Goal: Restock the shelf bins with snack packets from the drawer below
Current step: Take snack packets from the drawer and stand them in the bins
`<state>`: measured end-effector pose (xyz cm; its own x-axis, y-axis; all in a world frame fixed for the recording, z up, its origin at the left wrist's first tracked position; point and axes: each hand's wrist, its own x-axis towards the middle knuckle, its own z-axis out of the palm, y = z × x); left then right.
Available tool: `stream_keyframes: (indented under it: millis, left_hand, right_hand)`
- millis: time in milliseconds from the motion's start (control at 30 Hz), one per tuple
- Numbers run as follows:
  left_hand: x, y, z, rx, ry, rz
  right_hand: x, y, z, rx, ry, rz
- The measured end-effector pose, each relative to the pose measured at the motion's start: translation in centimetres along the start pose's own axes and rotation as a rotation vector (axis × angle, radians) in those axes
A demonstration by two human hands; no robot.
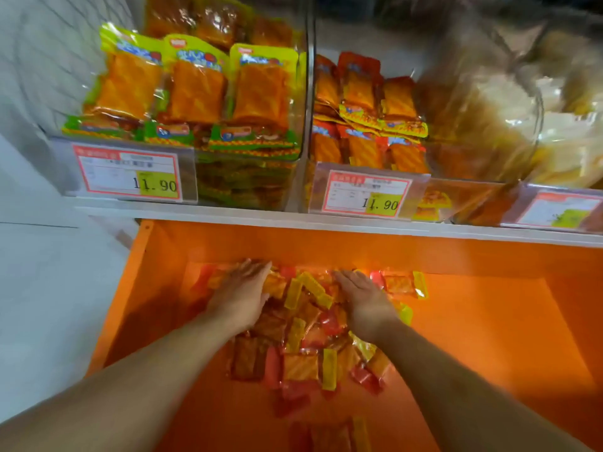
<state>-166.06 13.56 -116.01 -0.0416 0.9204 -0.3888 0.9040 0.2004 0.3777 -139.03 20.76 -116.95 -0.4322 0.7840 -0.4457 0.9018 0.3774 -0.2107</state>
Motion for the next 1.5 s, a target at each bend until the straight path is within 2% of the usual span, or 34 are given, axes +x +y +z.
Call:
stream_keyframes:
  millis: [67, 133, 233, 300, 433, 567, 800, 867, 933, 1167, 1367, 1500]
  left_hand:
    - [0.3, -0.7, 0.4, 0.075, -0.016, -0.006]
    - [0.1, -1.2, 0.7, 0.153, 0.070, 0.014]
    - [-0.6, -1.3, 0.2, 0.152, 0.206, 0.038]
    - [-1.3, -0.9, -0.5, 0.087, 0.212, 0.021]
    - [-3.3, 0.5, -3.1, -0.165, 0.117, -0.061]
    - [-6.0, 2.3, -7.1, -0.319, 0.038, 0.015]
    - [-13.6, 8.4, -16.0, -0.410, 0.088, 0.079]
    - [-16.4, 10.0, -18.4, -0.474, 0.076, 0.088]
    - [-19.1, 11.6, -20.6, -0.548, 0.066, 0.141]
    - [-24.8, 14.2, -24.4, -1.030, 0.110, 0.203]
    - [-24.4, 14.1, -25.2, -1.195, 0.158, 0.131]
    - [-23.1, 14.0, -25.4, -1.286, 0.128, 0.059]
  right_hand:
    - [0.3, 0.2, 0.5, -0.078, 0.033, 0.037]
    - [0.3, 0.1, 0.4, -0.177, 0.105, 0.074]
    - [0.0, 0.2, -0.4, -0.171, 0.144, 0.071]
    - [-0.5, 0.2, -1.4, -0.114, 0.153, 0.077]
    - [-2.8, -0.5, -4.9, 0.084, 0.084, 0.109]
    - [-5.6, -2.3, -10.2, 0.289, -0.026, 0.017]
    - [-15.7, -6.9, -20.5, 0.476, -0.105, -0.140]
    - [-18.9, -7.7, -22.3, 0.544, -0.056, -0.194]
    - [-21.7, -8.6, -23.7, 0.629, 0.062, -0.194]
    - [-27.2, -11.5, -26.4, 0.813, 0.430, -0.271]
    - [-26.6, -12.9, -27.7, 0.791, 0.558, -0.305]
    - [-25.1, -12.6, -28.0, 0.825, 0.629, -0.299]
